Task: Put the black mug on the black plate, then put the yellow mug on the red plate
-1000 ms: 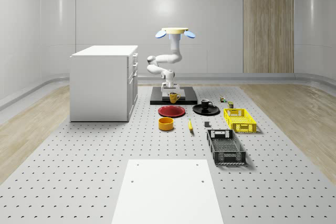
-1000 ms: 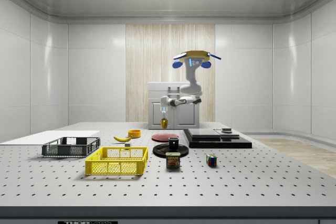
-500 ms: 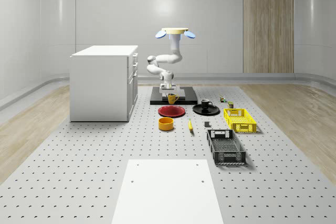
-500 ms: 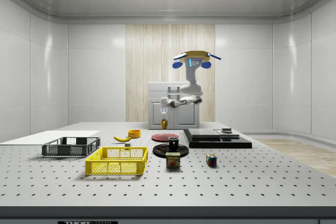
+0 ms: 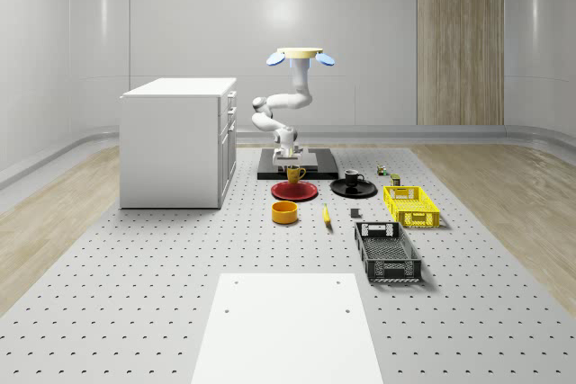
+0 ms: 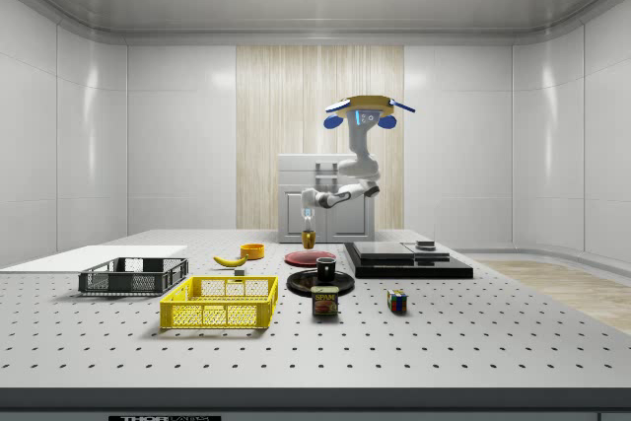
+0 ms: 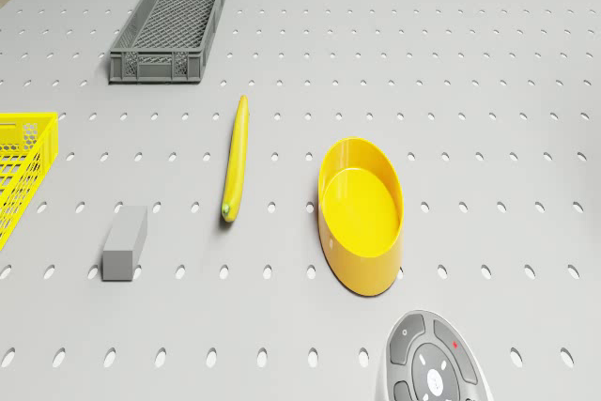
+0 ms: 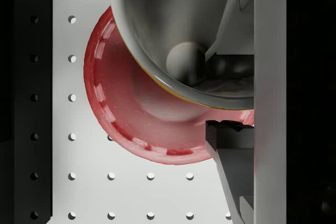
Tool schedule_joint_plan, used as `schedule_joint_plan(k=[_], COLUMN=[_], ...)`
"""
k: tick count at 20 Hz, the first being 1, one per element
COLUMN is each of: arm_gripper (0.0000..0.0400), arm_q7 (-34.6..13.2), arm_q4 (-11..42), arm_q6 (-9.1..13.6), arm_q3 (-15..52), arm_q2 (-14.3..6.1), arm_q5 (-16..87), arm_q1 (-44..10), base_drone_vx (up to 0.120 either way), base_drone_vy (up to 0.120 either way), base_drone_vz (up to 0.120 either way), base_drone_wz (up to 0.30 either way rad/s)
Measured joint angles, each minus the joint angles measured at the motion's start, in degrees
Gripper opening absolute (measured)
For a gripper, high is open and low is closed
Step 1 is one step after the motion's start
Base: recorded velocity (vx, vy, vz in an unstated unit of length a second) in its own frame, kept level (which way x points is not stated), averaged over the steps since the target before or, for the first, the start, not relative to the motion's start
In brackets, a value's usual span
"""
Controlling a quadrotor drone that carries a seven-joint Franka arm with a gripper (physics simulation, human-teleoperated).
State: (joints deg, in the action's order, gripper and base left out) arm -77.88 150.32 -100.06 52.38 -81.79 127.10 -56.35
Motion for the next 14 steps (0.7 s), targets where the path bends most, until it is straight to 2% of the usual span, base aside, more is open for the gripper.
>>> schedule_joint_plan(k=[5,7,9,11,14], arm_gripper=[0.0110,0.0209,0.0284,0.0330,0.0367], arm_q7=[0.16,0.21,0.25,0.27,0.28], arm_q4=[-1.98,-2.41,-2.41,-1.92,-0.74], arm_q6=[-1.30,-1.55,-1.50,-1.13,-0.27], arm_q3=[-2.03,-2.45,-2.45,-1.99,-0.81], arm_q2=[0.80,1.02,1.06,0.92,0.53], arm_q5=[1.90,2.31,2.33,1.93,0.86], arm_q1=[-0.72,-0.85,-0.80,-0.56,-0.03], base_drone_vx=[0.000,0.000,0.000,0.000,0.000], base_drone_vy=[0.000,0.000,0.000,0.000,0.000], base_drone_vz=[0.000,0.000,0.000,0.000,0.000], base_drone_wz=[0.000,0.000,0.000,0.000,0.000])
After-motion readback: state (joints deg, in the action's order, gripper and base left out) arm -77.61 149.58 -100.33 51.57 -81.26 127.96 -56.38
